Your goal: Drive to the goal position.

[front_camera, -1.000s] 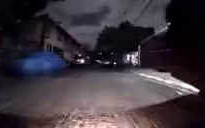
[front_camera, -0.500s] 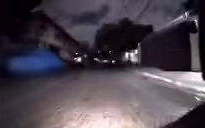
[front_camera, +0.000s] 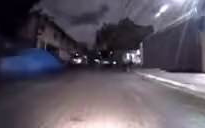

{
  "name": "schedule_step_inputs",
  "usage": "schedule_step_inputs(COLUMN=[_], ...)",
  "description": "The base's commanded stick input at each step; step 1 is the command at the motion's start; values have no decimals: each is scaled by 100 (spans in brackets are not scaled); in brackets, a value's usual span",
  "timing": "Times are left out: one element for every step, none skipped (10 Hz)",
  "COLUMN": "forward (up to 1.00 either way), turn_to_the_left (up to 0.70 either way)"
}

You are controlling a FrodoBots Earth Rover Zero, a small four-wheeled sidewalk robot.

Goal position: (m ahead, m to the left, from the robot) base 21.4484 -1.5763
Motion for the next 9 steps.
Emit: schedule_step_inputs(forward=[100, 100, 100, 100, 100, 100, 100, 100, 100], turn_to_the_left=[0, 0, 0, 0, 0, 0, 0, 0, 0])
